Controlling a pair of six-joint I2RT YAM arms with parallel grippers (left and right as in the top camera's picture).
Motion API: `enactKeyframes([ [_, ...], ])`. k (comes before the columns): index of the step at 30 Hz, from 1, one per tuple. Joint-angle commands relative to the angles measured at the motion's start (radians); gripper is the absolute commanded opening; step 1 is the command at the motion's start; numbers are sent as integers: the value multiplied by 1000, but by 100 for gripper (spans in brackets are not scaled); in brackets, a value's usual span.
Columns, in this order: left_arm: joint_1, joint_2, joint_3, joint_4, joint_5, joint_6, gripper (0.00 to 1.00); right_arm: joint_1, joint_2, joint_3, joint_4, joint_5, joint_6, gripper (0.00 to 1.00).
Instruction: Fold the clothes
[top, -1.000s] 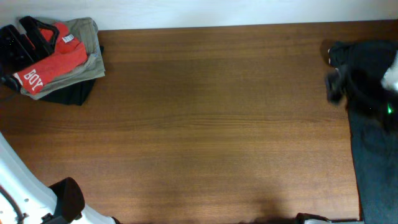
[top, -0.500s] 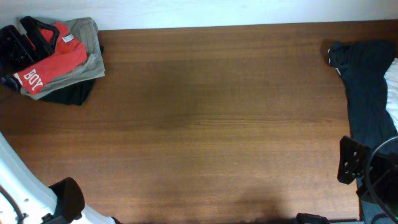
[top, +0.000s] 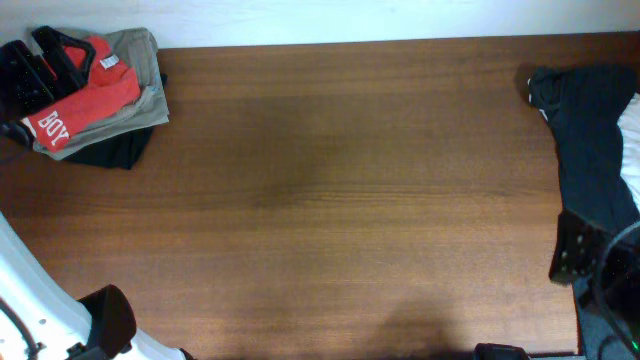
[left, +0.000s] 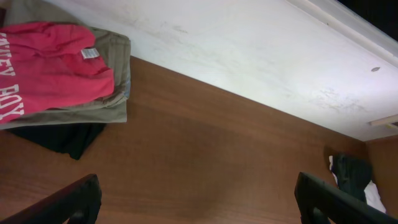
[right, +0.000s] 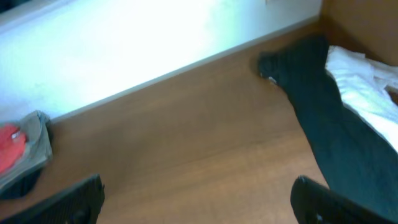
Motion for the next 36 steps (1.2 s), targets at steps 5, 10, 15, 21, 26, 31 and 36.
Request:
enactKeyframes([
  [5, 5, -10, -3, 2, 10, 6, 99, 89, -254, -818, 682, -14, -64, 99],
  [10, 5, -10, -3, 2, 10, 6, 99, 159, -514, -1362, 1162, -72, -184, 99],
  [15, 5, -10, -3, 2, 10, 6, 99, 183, -739, -1702, 1480, -136, -237, 99],
  [21, 5, -10, -3, 2, 10, 6, 99, 182, -881, -1896, 1670, -194, -315, 99],
  [26, 5, -10, -3, 2, 10, 6, 99, 182, -913, -1930, 1661, -86, -314, 99],
  [31, 5, -10, -3, 2, 10, 6, 99, 182, -913, -1930, 1514, -41, -314, 99],
  [36, 5, -10, -3, 2, 10, 6, 99, 183, -913, -1930, 1437, -43, -303, 99],
])
